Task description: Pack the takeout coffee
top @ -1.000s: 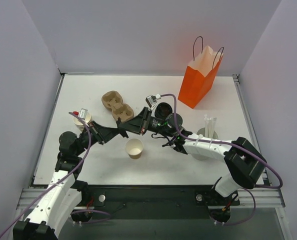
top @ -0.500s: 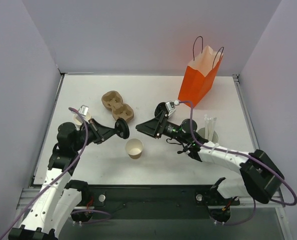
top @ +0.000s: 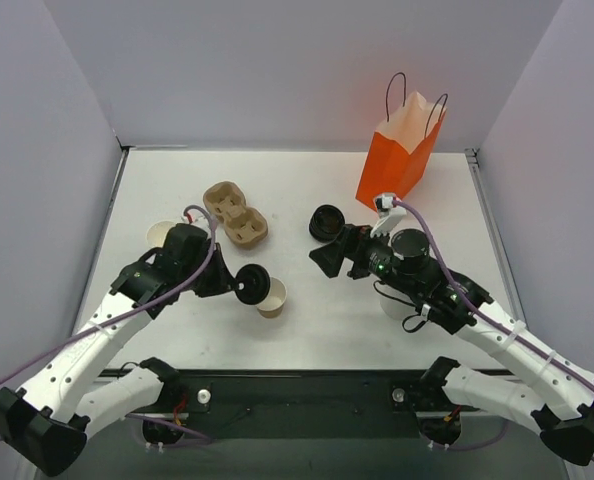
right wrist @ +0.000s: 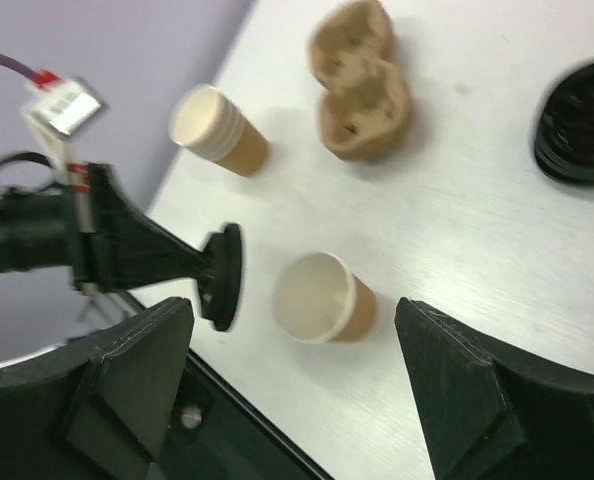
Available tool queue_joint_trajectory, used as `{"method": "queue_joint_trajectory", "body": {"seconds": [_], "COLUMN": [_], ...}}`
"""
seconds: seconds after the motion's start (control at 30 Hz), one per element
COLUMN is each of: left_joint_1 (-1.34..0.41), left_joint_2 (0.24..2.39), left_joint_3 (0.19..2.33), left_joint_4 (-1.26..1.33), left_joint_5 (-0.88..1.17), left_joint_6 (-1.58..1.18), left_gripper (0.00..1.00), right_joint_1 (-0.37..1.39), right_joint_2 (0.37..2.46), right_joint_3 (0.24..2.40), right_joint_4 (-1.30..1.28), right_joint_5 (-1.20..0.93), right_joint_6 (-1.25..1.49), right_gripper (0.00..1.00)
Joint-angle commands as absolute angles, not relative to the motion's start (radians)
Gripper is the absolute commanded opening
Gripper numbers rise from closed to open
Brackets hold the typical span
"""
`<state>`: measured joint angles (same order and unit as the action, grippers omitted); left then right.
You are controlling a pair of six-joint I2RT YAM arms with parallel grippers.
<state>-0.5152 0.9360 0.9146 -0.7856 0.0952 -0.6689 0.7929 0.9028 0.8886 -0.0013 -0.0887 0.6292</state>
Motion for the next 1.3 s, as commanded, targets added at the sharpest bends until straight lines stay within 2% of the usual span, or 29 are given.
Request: {"method": "queue_joint_trajectory", "body": {"seconds": [0.0, 0.1, 0.5, 1.07, 1.27], "left_joint_1": [-0.624, -0.679, -0.765, -0.801, -0.801], "left_joint_2": [1.031, 1.141, 1.327, 1.419, 1.436], "left_joint_3": [1.026, 1.072, 1.183, 1.216, 1.232], "left_joint_4": [-0.876, -0.903, -0.943, -0.974, -0.956], "left_joint_5": [-0.087, -0.143, -0.227, -0.258, -0.258], "left_joint_6": [-0.703, -0.712, -0.738, -0.735, -0.733], "left_gripper": [0.00, 0.00, 0.00, 0.00, 0.00], "right_joint_1": [0.796, 0.799, 0.821, 0.910, 0.914], "right_joint_2": [0.917, 0.930, 0.996, 1.147, 1.210], "right_joint_3": [0.905, 0.902, 0.914, 0.922, 0.928], "right_joint_4": [-0.236, -0.251, -0.258, -0.186, -0.138], "right_joint_5": [0.038, 0.038, 0.023, 0.008, -0.025], "right_joint_6": [0.546, 0.538, 0.526, 0.542, 0.549], "right_gripper": [0.87, 0.88, 0.86, 0.83, 0.78]}}
